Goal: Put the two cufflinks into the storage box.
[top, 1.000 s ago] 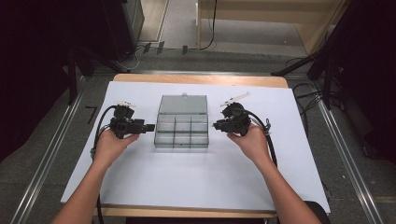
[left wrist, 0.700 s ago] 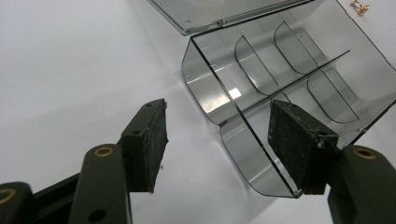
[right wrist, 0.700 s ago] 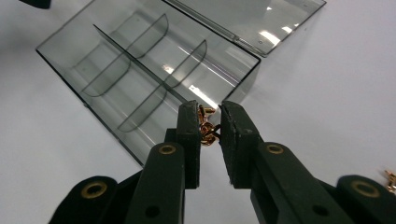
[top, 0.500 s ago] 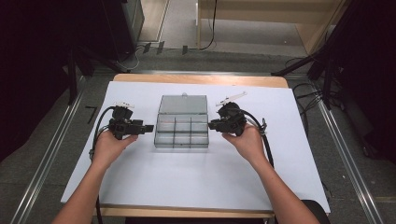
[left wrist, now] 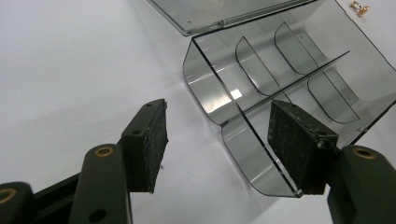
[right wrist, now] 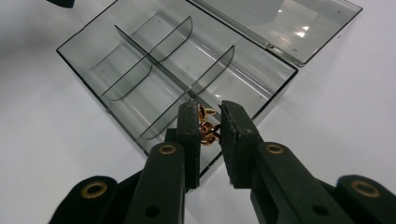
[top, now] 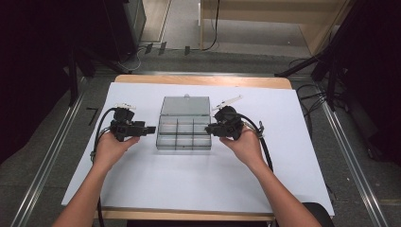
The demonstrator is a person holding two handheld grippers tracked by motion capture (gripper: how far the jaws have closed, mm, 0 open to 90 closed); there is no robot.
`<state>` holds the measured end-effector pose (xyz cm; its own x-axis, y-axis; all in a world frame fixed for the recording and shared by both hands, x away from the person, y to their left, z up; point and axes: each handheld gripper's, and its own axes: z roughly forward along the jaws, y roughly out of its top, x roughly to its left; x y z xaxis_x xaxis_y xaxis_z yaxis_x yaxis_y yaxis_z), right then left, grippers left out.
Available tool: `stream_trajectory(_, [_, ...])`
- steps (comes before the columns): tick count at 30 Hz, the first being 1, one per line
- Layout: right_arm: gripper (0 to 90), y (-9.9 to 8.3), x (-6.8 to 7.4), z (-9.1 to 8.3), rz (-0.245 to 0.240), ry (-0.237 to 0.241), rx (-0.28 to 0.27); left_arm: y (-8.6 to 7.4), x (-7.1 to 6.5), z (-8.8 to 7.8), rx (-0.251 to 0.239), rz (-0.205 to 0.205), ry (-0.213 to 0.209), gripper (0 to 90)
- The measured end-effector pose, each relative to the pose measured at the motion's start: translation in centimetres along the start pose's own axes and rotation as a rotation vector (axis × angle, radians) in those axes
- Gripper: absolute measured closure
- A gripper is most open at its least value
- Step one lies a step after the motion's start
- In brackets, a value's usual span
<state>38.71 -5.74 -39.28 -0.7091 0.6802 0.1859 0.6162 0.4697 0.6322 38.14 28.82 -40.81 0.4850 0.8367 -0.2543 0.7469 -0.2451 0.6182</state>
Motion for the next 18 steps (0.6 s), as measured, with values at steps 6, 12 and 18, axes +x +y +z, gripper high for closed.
stream_trajectory(6, [79.8, 0.0, 0.4, 0.6, -0.007, 0.004, 0.011, 0.0, 0.0, 0.0, 0.003, 0.001, -0.003, 38.5])
stream_trajectory(12, [79.8, 0.0, 0.7, 1.4, -0.008, 0.004, 0.021, 0.1, -0.2, 0.1, 0.007, 0.01, -0.007, 38.4])
stream_trajectory(18, [79.8, -0.2, 1.3, 2.4, -0.023, 0.008, 0.041, 0.1, -0.3, 0.1, 0.003, 0.007, -0.005, 38.3])
